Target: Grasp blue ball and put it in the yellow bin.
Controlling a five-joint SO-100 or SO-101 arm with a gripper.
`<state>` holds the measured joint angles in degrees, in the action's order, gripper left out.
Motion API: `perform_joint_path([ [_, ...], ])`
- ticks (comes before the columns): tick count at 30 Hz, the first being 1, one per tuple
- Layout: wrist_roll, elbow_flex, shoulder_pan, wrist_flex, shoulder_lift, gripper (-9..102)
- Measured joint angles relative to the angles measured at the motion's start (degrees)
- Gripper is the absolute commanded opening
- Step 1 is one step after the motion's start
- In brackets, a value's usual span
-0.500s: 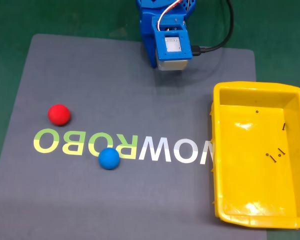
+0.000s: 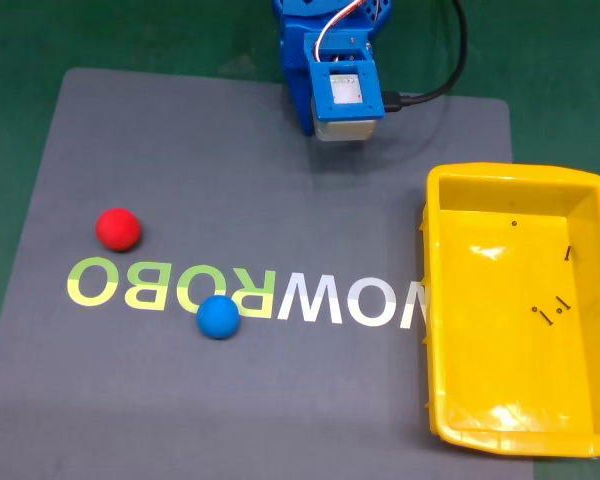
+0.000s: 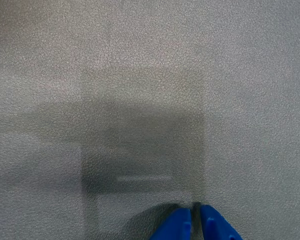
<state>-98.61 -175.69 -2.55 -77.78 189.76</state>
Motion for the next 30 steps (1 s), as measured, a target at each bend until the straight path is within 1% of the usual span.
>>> perform_joint_path([
  [12,0.0,0.0,0.0,0.0,0.0,0],
  [13,0.0,0.0,0.0,0.0,0.0,2],
  [14,0.2,0.0,0.0,0.0,0.0,9],
  [16,0.8,0.0,0.0,0.2,0.0,27],
  [17,1.3,0.0,-0.1,0.2,0.0,31],
  [19,1.9,-0.1,-0.7,3.9,0.0,37],
  [20,1.7,-0.1,-0.4,6.2,0.0,38],
  [27,-2.7,0.0,-3.0,25.9,-1.1,38],
  [30,-3.1,1.5,-3.1,34.9,-7.9,38],
])
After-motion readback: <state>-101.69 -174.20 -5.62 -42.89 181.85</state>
